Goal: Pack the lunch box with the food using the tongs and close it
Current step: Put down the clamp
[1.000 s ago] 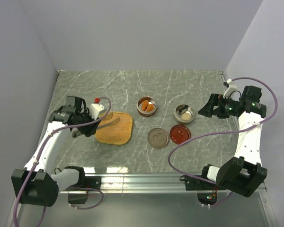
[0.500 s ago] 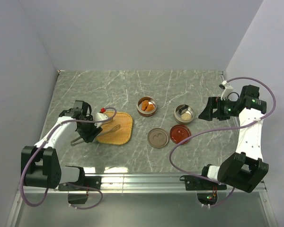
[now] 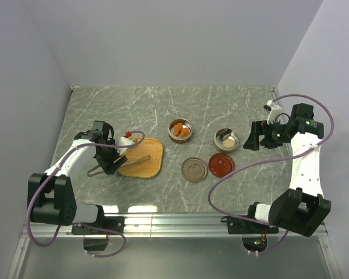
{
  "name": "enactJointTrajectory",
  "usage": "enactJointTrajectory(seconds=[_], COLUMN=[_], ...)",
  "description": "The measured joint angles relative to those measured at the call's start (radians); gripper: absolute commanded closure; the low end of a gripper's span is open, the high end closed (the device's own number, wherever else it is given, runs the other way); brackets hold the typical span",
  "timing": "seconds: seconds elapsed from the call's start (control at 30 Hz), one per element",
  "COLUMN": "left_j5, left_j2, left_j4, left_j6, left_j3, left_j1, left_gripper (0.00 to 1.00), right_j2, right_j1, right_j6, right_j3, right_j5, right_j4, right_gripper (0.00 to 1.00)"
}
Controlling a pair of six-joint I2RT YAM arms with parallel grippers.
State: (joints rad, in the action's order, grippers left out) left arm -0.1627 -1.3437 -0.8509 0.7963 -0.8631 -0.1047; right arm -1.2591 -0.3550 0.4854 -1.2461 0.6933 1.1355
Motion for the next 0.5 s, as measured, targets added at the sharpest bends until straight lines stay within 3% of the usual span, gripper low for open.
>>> enactJointTrajectory(seconds=[0.43, 0.47, 0.5], left_j5=[0.003, 0.003, 0.003], left_j2=[0.0, 0.0, 0.0], left_j4=[-0.003, -0.003, -0.003], left_j6=[-0.001, -0.004, -0.005], left_j3=[-0.013, -0.013, -0.013], left_j1=[-0.021, -0.021, -0.023], left_gripper=[0.26, 0.18, 0.17], right_j2=[0.0, -0.001, -0.001], right_j1=[0.085, 0.09, 0.092], right_j6=[0.019, 0.021, 0.022], right_j3=[0.0, 0.0, 0.0], right_j5=[-0.055, -0.057, -0.058], right_j4=[0.003, 0.003, 0.003], right_gripper=[0.0, 0.0, 0.0])
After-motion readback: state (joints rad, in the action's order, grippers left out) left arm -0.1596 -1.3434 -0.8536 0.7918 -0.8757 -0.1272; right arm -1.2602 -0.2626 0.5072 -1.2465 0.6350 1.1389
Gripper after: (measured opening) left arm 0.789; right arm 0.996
